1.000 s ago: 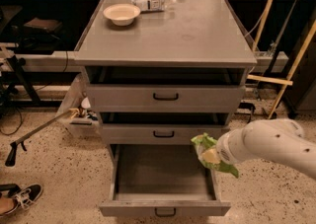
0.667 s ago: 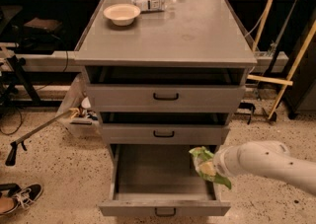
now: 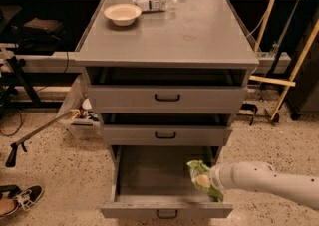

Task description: Place green rice chip bag into bottom drawer

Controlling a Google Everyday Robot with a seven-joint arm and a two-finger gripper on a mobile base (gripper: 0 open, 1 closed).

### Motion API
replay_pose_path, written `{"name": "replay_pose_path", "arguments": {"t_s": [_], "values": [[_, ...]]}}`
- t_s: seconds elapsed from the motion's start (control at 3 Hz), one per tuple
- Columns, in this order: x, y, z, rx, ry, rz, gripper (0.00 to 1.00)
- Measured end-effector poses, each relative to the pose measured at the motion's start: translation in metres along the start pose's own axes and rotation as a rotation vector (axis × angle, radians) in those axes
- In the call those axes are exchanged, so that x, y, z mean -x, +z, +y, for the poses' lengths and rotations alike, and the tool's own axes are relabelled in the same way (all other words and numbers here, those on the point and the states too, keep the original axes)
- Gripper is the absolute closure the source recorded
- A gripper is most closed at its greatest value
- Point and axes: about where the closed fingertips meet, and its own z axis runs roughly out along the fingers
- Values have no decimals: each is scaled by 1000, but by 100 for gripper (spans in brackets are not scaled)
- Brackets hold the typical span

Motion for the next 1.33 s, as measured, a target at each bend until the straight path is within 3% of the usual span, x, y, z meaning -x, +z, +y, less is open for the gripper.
{"name": "replay_pose_path", "arguments": {"t_s": [0.33, 0.67, 1.33], "values": [[0, 0, 0, 0, 0, 1, 100], [-9, 24, -4, 15, 35, 1, 100], [-28, 142, -11, 141, 118, -5, 100]]}}
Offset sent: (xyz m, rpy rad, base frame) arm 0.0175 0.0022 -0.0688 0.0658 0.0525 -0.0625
